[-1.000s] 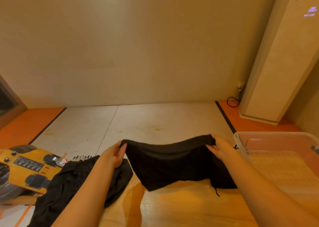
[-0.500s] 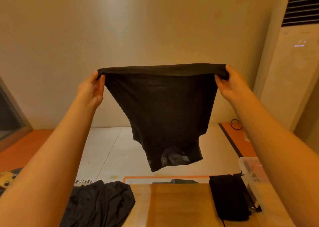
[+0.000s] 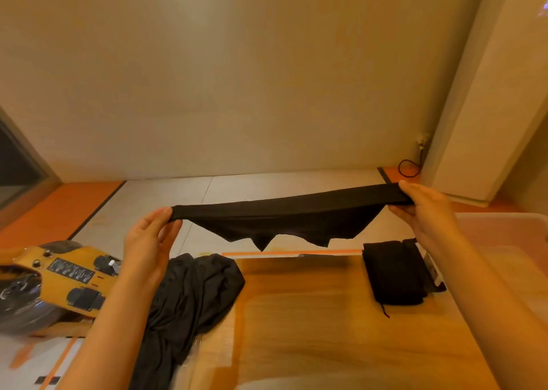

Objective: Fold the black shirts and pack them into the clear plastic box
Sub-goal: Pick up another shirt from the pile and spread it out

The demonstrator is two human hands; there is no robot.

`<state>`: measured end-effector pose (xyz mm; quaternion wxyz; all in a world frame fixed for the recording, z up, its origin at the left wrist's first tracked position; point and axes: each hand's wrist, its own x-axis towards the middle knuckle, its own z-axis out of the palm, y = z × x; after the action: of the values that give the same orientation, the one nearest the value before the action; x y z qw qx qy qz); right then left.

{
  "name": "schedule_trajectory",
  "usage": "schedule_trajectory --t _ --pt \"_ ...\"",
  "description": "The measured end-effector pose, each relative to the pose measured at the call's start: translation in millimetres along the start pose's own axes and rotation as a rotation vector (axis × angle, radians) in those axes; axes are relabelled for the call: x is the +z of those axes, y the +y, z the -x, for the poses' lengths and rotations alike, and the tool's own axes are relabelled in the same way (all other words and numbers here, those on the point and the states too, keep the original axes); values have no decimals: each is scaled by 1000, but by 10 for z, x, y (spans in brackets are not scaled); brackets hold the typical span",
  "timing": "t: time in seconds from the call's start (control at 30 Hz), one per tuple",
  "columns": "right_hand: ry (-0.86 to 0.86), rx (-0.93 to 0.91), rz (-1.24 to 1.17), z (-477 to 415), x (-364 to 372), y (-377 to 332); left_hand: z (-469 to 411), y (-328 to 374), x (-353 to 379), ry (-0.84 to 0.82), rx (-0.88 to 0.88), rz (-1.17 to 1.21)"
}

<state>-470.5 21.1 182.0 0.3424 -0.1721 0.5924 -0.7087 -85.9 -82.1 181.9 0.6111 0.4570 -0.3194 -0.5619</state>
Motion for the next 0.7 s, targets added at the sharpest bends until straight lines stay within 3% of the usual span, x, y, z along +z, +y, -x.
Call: schedule_trajectory --t 0.3,0.5,0.6,0.7 --pt "140 214 140 425 -450 1043 440 -988 -836 105 -196 -192" --pt "263 222 244 678 -618 1453 510 -1253 -1167 -14 -245 -315" --pt "202 198 298 794 -687 1500 583 -1276 -1287 -111 -270 -405" --pt "28 240 238 865 -792 1479 644 -1261 -1405 -215 -220 -518"
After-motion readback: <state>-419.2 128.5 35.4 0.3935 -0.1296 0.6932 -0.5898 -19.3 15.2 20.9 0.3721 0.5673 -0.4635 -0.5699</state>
